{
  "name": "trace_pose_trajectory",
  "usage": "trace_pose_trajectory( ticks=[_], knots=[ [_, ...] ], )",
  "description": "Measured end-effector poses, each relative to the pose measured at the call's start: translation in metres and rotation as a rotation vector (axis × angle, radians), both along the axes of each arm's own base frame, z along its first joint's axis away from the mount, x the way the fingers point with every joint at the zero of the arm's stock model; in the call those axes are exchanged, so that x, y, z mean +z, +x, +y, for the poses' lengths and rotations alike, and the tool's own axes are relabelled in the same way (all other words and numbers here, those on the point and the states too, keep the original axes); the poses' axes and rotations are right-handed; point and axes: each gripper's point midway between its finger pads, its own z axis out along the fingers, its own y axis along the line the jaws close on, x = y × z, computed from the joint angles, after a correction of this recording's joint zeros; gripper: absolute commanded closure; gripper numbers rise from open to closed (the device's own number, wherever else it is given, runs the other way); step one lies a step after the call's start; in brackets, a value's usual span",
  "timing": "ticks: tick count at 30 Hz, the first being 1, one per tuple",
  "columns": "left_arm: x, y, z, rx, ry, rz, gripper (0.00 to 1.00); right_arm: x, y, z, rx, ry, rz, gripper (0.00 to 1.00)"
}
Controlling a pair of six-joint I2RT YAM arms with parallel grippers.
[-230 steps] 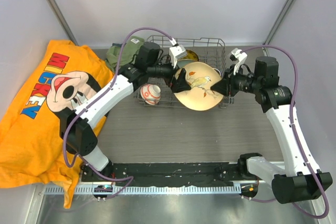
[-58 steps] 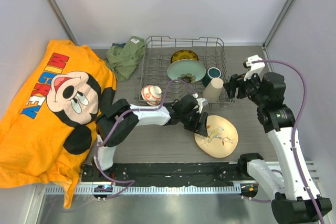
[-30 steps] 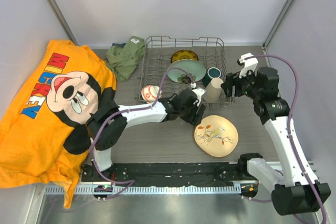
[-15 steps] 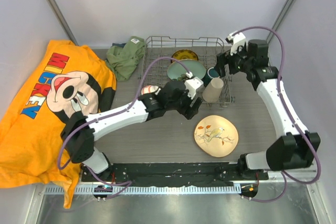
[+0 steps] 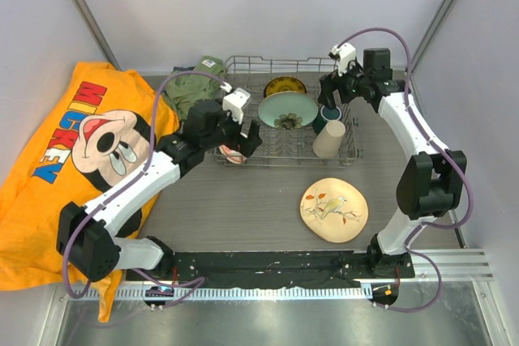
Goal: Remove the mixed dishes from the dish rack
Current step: Pick up the plate from the dish rack.
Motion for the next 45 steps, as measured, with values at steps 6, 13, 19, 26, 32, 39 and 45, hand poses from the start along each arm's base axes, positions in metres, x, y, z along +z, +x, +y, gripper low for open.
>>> trace_pose_trajectory(
  ticks=[6, 13, 19, 26, 32, 39, 45],
  knots=[
    [0.011, 0.006, 0.028, 0.033, -0.015, -0.032, 0.0, -0.008, 0.016, 0.017, 0.081, -0.009, -0.008, 0.1],
    [0.018, 0.015, 0.05, 0.054, -0.029, -0.045, 0.0, -0.028, 0.023, 0.036, 0.172, -0.02, 0.008, 0.16],
    [0.017, 0.023, 0.065, 0.086, -0.03, -0.038, 0.0, -0.045, 0.019, 0.055, 0.254, -0.063, 0.013, 0.29],
    [0.017, 0.033, 0.085, 0.137, -0.035, -0.035, 0.0, -0.053, 0.018, 0.074, 0.314, -0.086, 0.009, 0.37],
    [0.018, 0.039, 0.098, 0.17, -0.039, -0.034, 0.0, -0.06, 0.019, 0.081, 0.342, -0.104, 0.007, 0.44],
    [0.018, 0.044, 0.108, 0.193, -0.046, -0.031, 0.0, -0.073, 0.026, 0.088, 0.362, -0.123, 0.013, 0.58],
    [0.018, 0.047, 0.117, 0.218, -0.049, -0.029, 0.0, -0.078, 0.032, 0.087, 0.37, -0.153, -0.005, 0.69]
  ],
)
